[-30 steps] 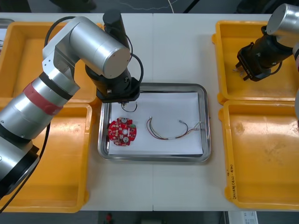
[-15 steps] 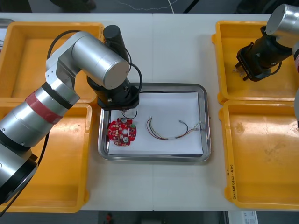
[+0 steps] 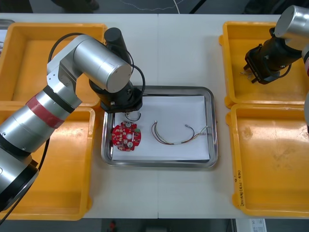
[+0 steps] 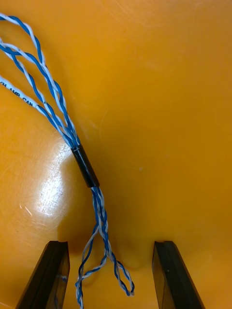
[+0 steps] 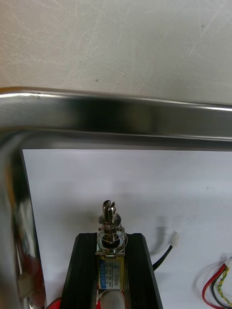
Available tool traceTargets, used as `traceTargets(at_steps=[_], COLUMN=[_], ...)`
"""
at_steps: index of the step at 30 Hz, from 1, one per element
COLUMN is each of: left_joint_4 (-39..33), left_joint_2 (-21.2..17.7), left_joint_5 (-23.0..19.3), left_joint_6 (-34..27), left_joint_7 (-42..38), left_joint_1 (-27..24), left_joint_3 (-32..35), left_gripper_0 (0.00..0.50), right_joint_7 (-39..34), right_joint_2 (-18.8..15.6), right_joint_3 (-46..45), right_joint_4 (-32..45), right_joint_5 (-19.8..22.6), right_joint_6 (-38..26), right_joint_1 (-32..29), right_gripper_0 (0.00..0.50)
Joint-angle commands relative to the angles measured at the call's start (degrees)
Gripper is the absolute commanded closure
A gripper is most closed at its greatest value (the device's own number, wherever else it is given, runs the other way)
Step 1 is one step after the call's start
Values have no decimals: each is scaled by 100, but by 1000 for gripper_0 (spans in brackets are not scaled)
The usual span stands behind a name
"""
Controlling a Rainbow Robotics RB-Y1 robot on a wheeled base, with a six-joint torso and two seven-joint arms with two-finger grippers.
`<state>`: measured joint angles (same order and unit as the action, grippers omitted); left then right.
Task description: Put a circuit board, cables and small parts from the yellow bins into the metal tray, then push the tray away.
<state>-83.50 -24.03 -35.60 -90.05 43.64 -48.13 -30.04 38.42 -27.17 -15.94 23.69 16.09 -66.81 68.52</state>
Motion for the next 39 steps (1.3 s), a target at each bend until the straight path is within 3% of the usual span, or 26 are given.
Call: traceTargets(at_steps=[1,2,3,12,16,21,31,39], left_joint_4=[-53,-44,-53,-114,-378,-545,-870,-888], left_joint_2=[-199,-199,-208,-225,-225,-225,-234,-419], left_joint_5=[62,53,53,36,36,-158,-202,-281], left_joint_6=[66,66,66,-13,-303,-505,-1964,-1995], left_joint_7=[470,470,487,522,496,540,601,610], left_joint_1=[14,14,14,14,14,5,-373,-575], left_joint_3=[-72,-72,-72,60,455,807,1361,1985], left_gripper_0=[77,11,0,0,0,0,0,0], right_joint_7=[-336,-336,-336,-309,-256,-186,-54,104], right_joint_2=[37,37,37,28,-78,-209,-394,-499], right_joint_3=[-50,-41,-50,-50,-41,-41,-50,-50], right_joint_4=[92,92,83,83,119,488,1727,2624], right_joint_5=[70,105,140,175,140,70,-150,-229], right_joint_6=[98,125,169,318,177,-420,-1958,-2697], right_joint_1=[-119,-128,-146,-216,-207,-207,-207,-260], right_gripper_0=[500,500,500,500,500,500,500,500])
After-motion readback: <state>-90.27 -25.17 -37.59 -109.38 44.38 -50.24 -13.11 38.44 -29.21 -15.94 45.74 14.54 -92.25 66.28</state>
